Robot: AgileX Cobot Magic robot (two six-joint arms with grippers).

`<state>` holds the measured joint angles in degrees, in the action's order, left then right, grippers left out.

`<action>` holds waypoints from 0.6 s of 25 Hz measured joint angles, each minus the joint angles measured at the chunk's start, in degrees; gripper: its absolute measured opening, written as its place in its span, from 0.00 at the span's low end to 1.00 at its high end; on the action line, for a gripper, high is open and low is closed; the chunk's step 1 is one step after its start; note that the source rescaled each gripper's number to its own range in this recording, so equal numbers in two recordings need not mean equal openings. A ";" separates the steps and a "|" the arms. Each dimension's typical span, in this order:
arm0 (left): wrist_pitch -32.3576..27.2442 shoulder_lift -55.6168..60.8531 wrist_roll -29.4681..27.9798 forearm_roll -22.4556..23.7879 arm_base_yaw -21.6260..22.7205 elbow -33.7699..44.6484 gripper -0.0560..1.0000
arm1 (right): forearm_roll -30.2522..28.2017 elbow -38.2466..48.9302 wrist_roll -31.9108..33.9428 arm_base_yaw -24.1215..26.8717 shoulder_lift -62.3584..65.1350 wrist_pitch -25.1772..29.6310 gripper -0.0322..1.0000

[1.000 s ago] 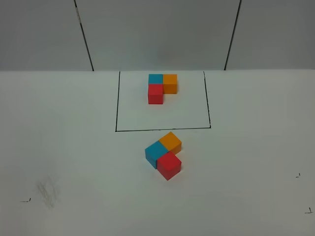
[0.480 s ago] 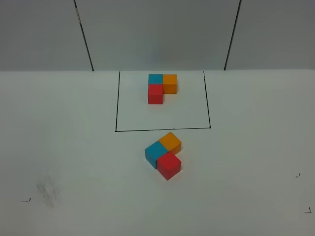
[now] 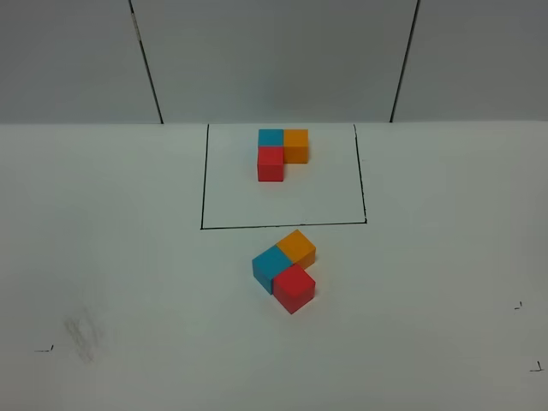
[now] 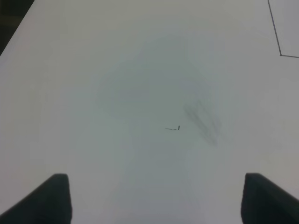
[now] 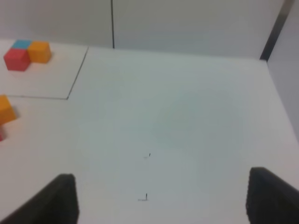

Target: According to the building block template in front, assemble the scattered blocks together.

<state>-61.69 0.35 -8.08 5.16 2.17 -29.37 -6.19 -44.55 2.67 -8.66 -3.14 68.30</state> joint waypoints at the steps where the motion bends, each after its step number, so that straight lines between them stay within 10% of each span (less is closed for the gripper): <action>1: 0.00 0.00 0.00 0.00 0.00 0.00 1.00 | -0.08 2.27 1.10 0.00 0.00 -0.97 0.64; 15: 0.00 0.00 0.00 0.00 0.00 0.00 1.00 | -0.11 15.62 4.54 0.00 0.06 -6.37 0.64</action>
<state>-61.69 0.35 -8.08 5.16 2.17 -29.37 -6.30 -28.94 7.20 -8.66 -3.08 61.93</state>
